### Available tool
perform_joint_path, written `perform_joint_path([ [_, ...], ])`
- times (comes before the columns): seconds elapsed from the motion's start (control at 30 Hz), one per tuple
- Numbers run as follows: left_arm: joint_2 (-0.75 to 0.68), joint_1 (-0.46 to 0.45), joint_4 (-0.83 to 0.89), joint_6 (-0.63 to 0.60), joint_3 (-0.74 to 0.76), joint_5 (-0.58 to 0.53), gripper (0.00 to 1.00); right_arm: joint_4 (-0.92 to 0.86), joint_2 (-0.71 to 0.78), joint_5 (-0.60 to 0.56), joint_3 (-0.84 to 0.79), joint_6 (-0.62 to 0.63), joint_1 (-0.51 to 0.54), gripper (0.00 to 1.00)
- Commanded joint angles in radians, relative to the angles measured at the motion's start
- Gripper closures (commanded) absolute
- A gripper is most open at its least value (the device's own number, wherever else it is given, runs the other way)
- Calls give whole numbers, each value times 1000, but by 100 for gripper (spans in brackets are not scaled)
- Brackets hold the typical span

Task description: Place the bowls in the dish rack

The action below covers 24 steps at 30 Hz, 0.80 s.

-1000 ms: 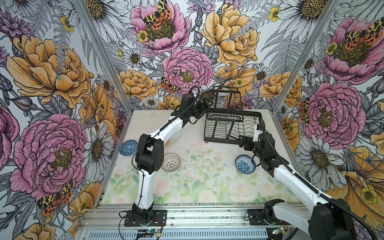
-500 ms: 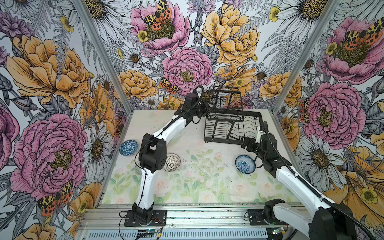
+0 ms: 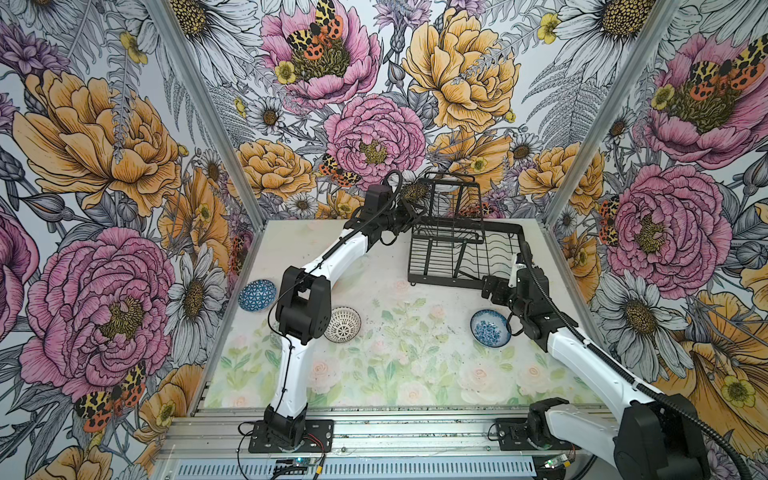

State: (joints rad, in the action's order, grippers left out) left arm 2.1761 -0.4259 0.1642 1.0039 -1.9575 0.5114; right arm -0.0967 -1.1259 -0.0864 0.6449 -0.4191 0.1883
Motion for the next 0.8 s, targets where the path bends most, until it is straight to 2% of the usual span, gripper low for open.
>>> perform_joint_path([
  [0.0,-104,41,-14,-71,20,-13,71,2,-18,-23,40,-22,-4,4],
  [0.37,-211,132,24,-116,90,19,71,11,-69,-21,57,-63,-5,4],
  [0.77,-319,299,21,-147,218,53,72,25,-129,-18,112,-75,-4,1],
])
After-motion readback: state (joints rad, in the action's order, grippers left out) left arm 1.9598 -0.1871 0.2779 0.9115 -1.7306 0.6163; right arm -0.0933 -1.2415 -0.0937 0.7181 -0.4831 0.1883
